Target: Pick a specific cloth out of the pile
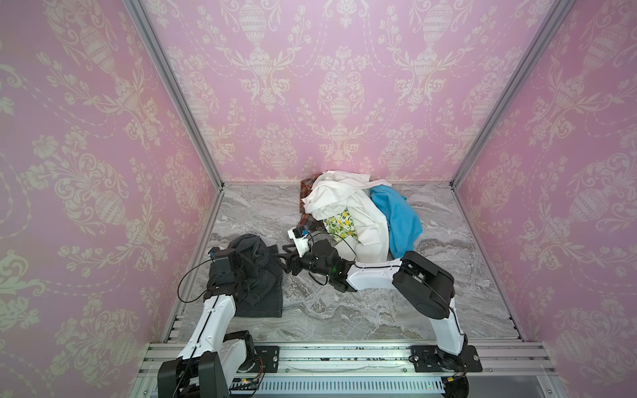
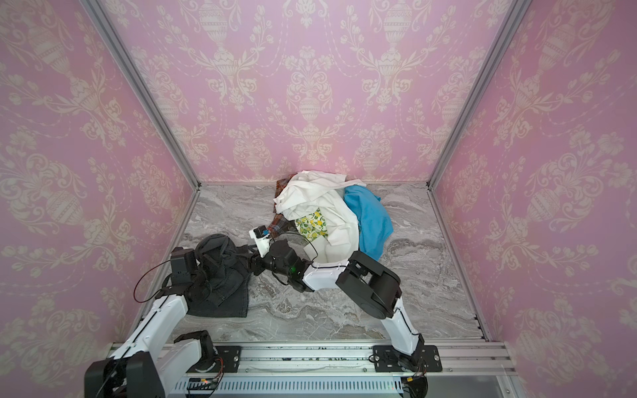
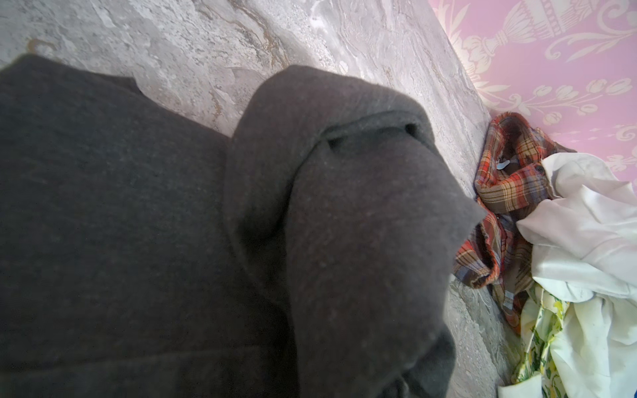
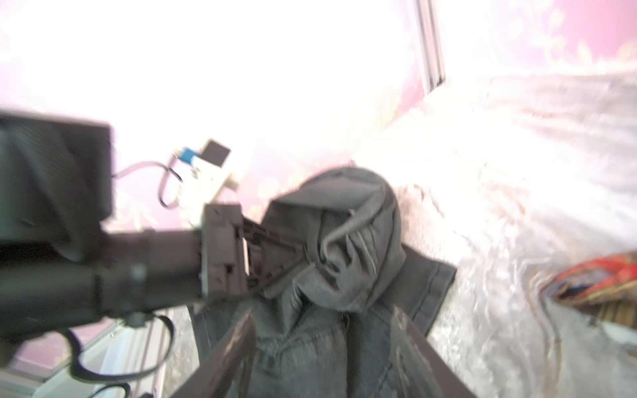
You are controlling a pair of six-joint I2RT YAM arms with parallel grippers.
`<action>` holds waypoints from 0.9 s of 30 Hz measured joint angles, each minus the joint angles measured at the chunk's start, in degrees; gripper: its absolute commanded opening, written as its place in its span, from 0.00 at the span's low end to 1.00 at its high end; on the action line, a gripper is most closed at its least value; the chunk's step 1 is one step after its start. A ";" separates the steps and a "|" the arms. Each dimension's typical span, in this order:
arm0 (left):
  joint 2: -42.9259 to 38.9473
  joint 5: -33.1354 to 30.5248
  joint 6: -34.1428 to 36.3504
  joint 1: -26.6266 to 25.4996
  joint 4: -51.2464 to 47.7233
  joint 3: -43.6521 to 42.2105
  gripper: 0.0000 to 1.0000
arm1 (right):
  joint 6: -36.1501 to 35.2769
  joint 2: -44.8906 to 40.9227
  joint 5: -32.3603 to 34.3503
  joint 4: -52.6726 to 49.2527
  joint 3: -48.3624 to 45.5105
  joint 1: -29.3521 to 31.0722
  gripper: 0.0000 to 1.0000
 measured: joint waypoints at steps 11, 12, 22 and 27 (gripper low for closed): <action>9.79 -3.82 1.57 0.02 3.54 4.13 0.02 | -1.20 -13.55 1.38 -2.99 -8.02 -5.38 0.70; 10.56 -4.13 1.99 0.09 3.48 4.66 0.02 | -1.38 -13.77 1.36 -3.32 -8.74 -5.44 0.70; 20.28 -5.97 6.36 1.79 0.98 13.97 0.08 | -3.98 -16.70 1.20 -5.42 -12.92 -7.82 0.72; 21.62 -6.97 9.31 2.12 -1.20 16.33 0.09 | -5.53 -19.21 1.16 -5.44 -14.60 -8.55 0.76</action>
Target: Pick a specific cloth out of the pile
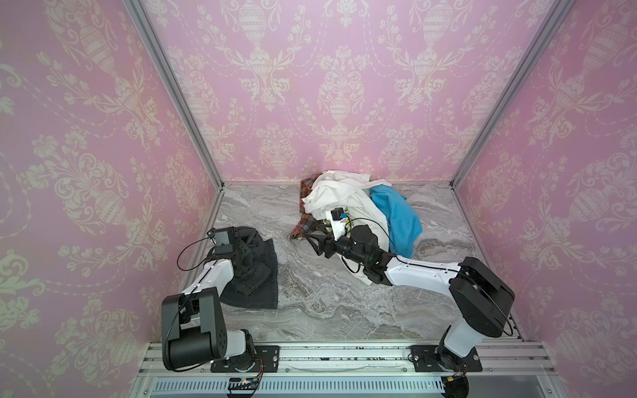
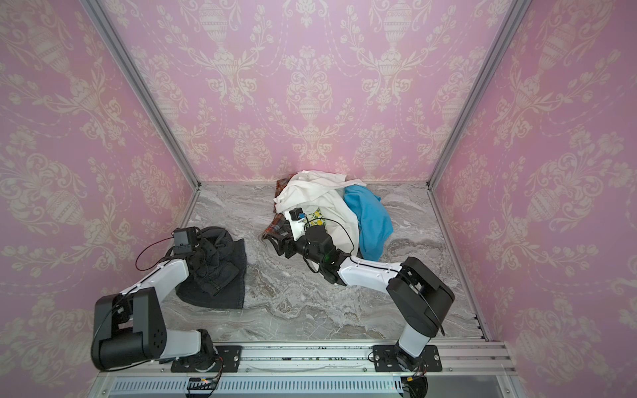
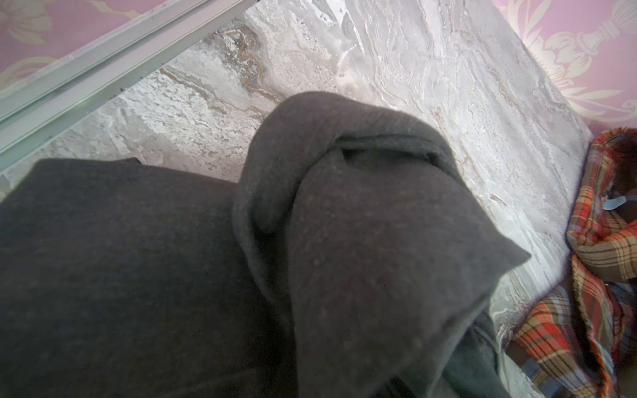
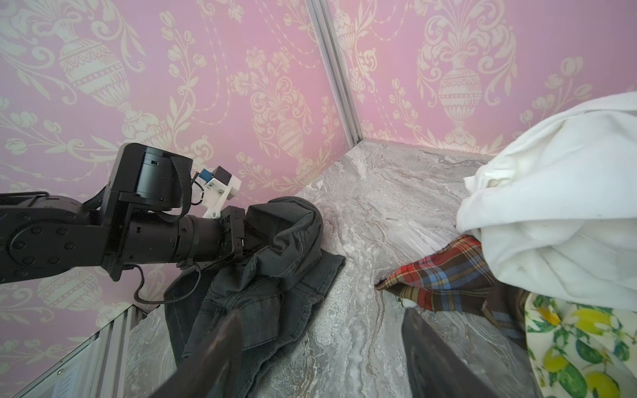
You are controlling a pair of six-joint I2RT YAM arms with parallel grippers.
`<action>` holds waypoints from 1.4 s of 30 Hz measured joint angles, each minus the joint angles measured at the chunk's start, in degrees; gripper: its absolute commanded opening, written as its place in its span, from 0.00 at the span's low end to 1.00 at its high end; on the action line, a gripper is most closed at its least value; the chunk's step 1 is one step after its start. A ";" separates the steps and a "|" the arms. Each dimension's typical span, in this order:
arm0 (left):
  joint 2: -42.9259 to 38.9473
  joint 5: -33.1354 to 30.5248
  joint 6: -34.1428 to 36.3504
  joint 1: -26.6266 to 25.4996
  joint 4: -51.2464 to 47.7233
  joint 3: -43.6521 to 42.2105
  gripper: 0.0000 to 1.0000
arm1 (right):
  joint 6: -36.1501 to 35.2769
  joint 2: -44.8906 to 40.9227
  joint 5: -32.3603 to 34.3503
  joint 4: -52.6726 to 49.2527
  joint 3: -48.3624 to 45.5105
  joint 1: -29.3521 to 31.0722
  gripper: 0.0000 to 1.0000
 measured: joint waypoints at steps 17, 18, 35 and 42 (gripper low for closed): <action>-4.09 -0.33 5.05 1.81 -10.10 6.23 1.00 | -1.86 -6.27 -1.38 -4.76 -2.43 -3.30 0.87; -5.03 -0.04 5.03 1.60 -11.15 6.38 0.99 | -1.86 -6.58 -1.49 -5.29 -2.43 -3.39 0.87; -15.47 2.95 2.93 -14.69 -19.34 5.97 0.99 | -2.54 -13.97 -1.55 -21.33 -2.36 -9.05 0.91; -12.55 3.10 -1.14 -16.02 -16.20 -2.32 0.99 | -3.17 -22.23 1.14 -30.21 -2.38 -16.68 0.95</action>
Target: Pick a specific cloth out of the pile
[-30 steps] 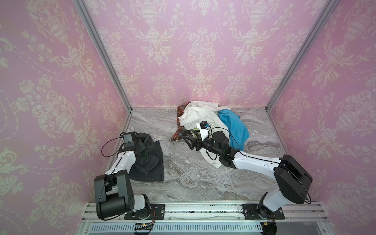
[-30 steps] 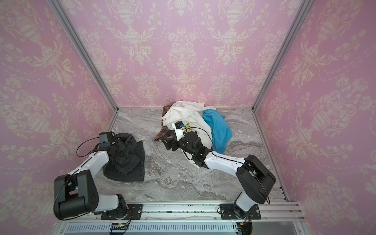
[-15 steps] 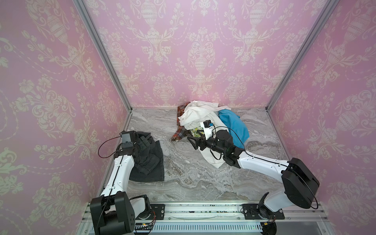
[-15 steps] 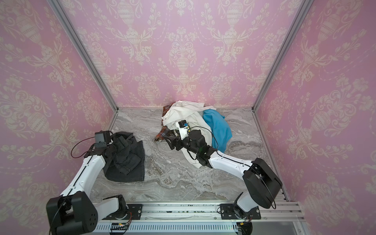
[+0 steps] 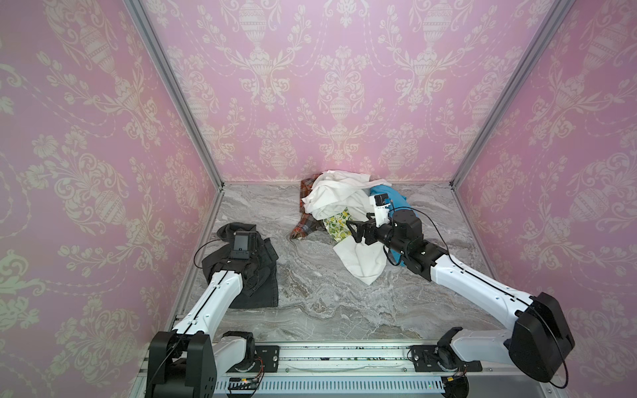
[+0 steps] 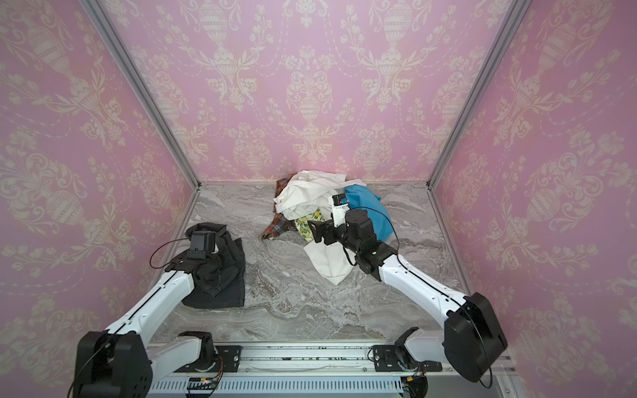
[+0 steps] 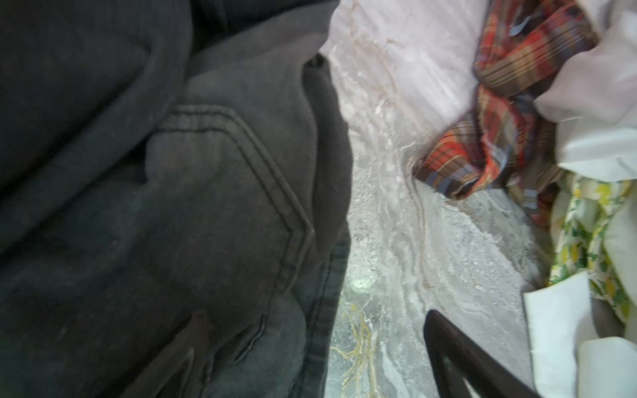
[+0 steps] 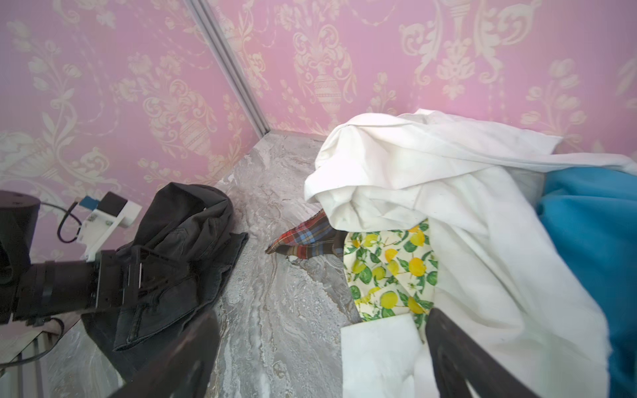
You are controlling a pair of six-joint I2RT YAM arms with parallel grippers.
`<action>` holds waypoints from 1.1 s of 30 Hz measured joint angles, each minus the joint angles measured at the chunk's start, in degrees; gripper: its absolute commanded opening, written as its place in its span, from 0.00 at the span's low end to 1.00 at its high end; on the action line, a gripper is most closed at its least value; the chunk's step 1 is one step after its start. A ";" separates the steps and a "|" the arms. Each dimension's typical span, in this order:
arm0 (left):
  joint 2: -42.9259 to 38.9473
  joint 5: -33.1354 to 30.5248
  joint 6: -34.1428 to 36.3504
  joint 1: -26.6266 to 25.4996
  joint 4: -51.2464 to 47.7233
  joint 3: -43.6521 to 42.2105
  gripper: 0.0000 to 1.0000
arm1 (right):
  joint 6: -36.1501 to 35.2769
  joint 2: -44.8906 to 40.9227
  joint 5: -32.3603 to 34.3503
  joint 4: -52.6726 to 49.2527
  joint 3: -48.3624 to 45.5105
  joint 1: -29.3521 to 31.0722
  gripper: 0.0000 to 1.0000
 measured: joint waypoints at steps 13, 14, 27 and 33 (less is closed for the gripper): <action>-3.50 1.25 -0.42 2.67 1.14 -1.77 0.99 | -3.91 -11.52 7.02 -7.43 -8.35 -15.28 1.00; -3.78 1.25 -0.02 2.64 1.31 -1.62 0.99 | -4.42 -12.20 7.87 -7.15 -9.90 -16.74 1.00; 8.00 -2.12 20.85 2.56 30.34 -1.68 0.99 | -12.22 -0.57 18.08 23.08 -32.74 -25.35 1.00; 16.63 -5.81 29.16 2.47 52.57 -12.31 0.99 | -13.75 12.04 14.27 39.26 -33.05 -26.34 1.00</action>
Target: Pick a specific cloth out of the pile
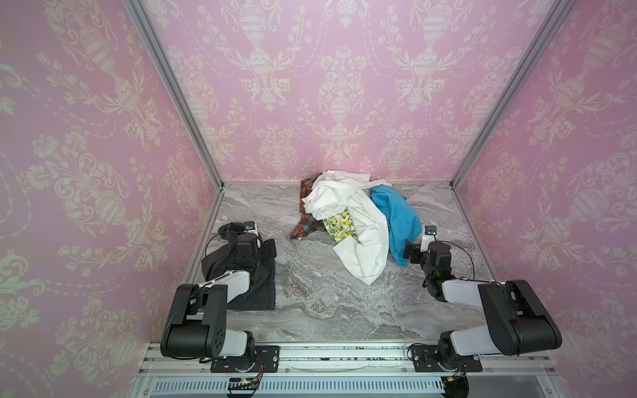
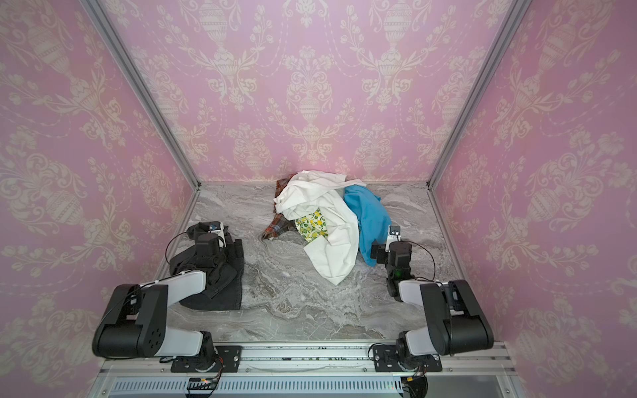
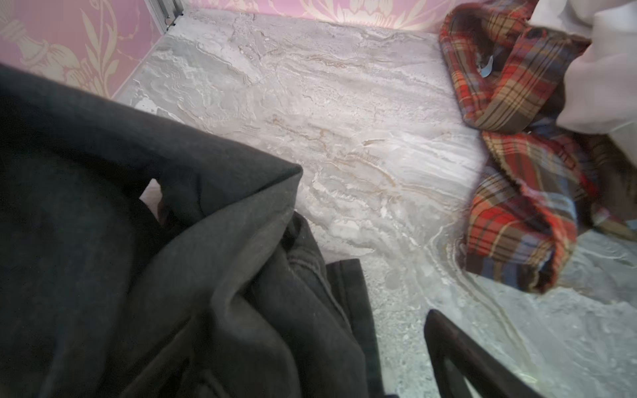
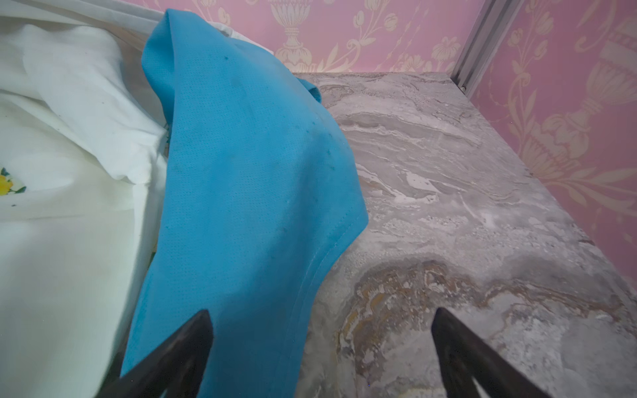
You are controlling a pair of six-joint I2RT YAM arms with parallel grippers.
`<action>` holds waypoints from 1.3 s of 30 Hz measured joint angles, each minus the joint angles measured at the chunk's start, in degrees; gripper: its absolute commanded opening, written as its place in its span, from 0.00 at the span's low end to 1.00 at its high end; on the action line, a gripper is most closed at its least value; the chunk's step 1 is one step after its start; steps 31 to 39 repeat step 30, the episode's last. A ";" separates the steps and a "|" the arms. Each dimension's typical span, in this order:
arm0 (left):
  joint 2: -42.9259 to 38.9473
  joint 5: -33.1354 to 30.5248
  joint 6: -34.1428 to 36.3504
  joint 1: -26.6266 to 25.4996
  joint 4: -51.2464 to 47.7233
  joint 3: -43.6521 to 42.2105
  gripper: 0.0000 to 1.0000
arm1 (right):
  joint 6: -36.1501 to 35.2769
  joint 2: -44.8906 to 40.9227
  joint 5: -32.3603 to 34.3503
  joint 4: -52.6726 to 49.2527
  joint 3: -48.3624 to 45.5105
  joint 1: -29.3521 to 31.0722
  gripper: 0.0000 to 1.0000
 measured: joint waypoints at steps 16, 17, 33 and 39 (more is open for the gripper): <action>10.71 -5.07 3.48 0.28 25.64 -3.67 0.99 | -0.13 3.34 -6.78 4.35 1.05 -2.91 1.00; 10.71 -5.09 3.48 0.31 25.73 -3.67 0.99 | -0.15 3.34 -6.95 4.35 1.05 -2.91 1.00; 10.82 -5.09 3.50 0.28 27.26 -3.67 0.99 | -0.15 3.34 -10.08 4.33 1.38 -3.13 1.00; 10.82 -5.09 3.50 0.28 27.26 -3.67 0.99 | -0.15 3.34 -10.08 4.33 1.38 -3.13 1.00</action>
